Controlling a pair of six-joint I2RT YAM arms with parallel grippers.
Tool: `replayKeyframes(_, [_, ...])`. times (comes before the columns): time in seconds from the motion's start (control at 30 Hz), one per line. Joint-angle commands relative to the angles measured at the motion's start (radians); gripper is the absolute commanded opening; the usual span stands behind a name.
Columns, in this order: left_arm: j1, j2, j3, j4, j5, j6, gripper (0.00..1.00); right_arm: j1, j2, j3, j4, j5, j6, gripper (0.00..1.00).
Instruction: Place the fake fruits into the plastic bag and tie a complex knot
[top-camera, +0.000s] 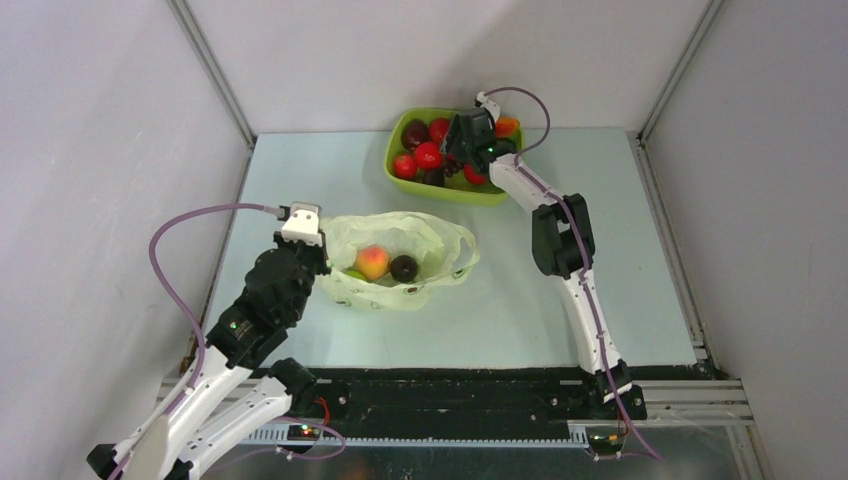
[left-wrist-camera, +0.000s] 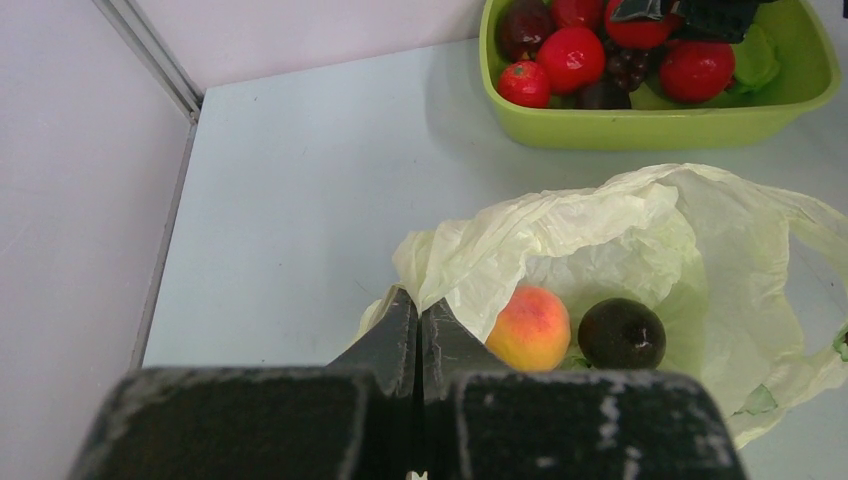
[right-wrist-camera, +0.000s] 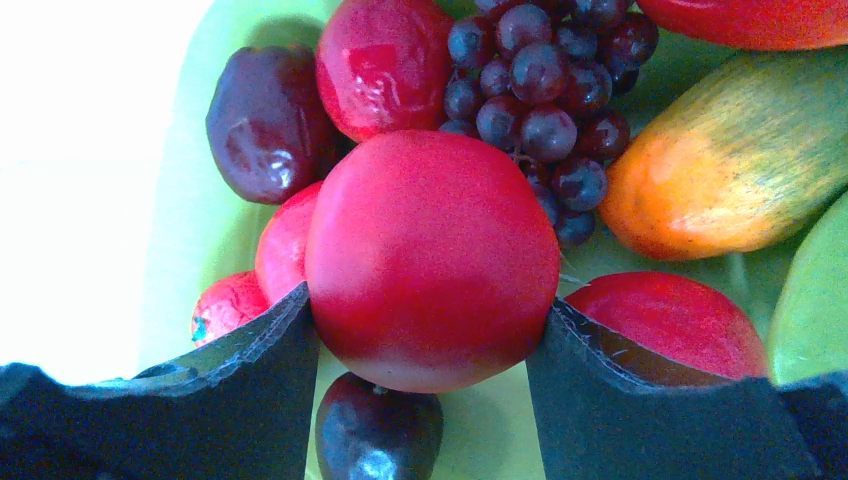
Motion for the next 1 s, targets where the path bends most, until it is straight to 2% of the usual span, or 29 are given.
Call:
replayKeyframes(0.0, [0.005, -0.004, 0.031, 0.022, 0.002, -0.004, 0.0, 0.011, -0.151, -0.057, 0.099, -0.034, -0.066, 0.08])
replayKeyframes(0.2, [0.005, -0.003, 0.031, 0.023, 0.0, -0.004, 0.0, 0.019, -0.299, -0.222, 0.174, -0.073, -0.132, 0.05])
replayKeyframes(0.33, [0.005, -0.004, 0.028, 0.028, 0.013, -0.001, 0.0, 0.022, -0.441, -0.4, 0.205, -0.092, -0.159, 0.02])
replayKeyframes(0.5, [0.004, -0.02, 0.019, 0.037, 0.024, 0.009, 0.0, 0.027, -0.688, -0.642, 0.261, -0.129, -0.174, 0.0])
replayKeyframes(0.6, [0.003, -0.025, 0.016, 0.041, 0.024, 0.014, 0.0, 0.03, -0.835, -0.782, 0.263, -0.204, -0.201, 0.0])
replayKeyframes(0.83, [0.003, -0.02, 0.016, 0.042, 0.041, 0.014, 0.0, 0.078, -1.047, -0.936, 0.17, -0.417, -0.21, 0.0])
replayKeyframes(0.97, [0.003, -0.013, 0.017, 0.041, 0.042, 0.014, 0.0, 0.176, -1.123, -1.012, 0.165, -0.449, -0.257, 0.0])
